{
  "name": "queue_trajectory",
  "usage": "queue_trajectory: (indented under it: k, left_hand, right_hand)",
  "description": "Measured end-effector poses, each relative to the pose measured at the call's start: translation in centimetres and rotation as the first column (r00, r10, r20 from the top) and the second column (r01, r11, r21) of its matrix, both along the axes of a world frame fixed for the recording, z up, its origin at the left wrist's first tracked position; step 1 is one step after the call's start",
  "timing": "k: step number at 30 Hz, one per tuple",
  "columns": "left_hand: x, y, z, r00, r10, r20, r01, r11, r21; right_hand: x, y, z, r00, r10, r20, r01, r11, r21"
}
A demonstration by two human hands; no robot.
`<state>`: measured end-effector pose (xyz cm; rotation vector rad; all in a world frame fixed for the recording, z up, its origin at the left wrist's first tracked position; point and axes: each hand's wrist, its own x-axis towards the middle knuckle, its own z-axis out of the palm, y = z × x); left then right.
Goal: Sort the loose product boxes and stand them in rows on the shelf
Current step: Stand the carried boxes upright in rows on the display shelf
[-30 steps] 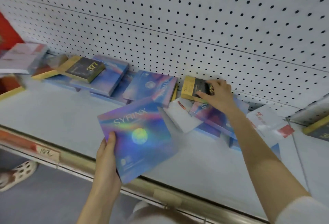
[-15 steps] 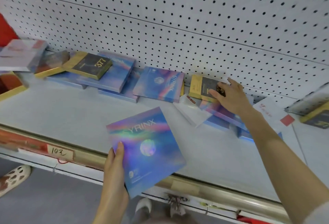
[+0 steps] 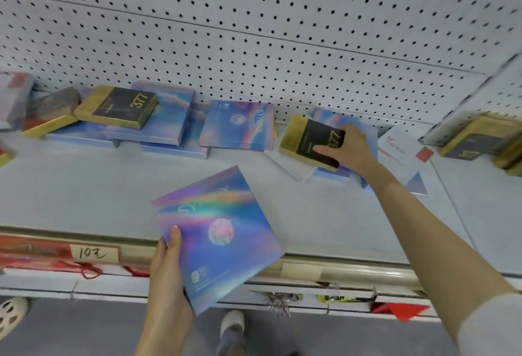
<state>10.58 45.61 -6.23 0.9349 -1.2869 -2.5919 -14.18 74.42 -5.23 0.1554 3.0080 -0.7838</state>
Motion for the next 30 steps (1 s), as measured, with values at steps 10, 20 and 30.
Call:
queue_trajectory:
  k: [10,20,30]
  left_hand:
    - [3.7,5.8,1.2,0.998,-0.029,-0.060,0.027,0.999,-0.043]
    - [6.1,22.2,2.7,0.947,-0.306,-0.101,0.257,0.907,-0.333]
    - [6.4,37.7,1.4,0.914,-0.403,-0.051,0.370,0.877,-0.305]
  right_hand:
    - [10.9,3.9,1.5,0.954,-0.230,0.193,0.292,0.562,-0.774]
    - [29.9,22.6,3.4,0.961,-0.085,0.262,0.274,0.233,-0.933]
    - [35.3,37.8,0.8,0.890,-0.372,0.263,0.376,0.274,-0.885]
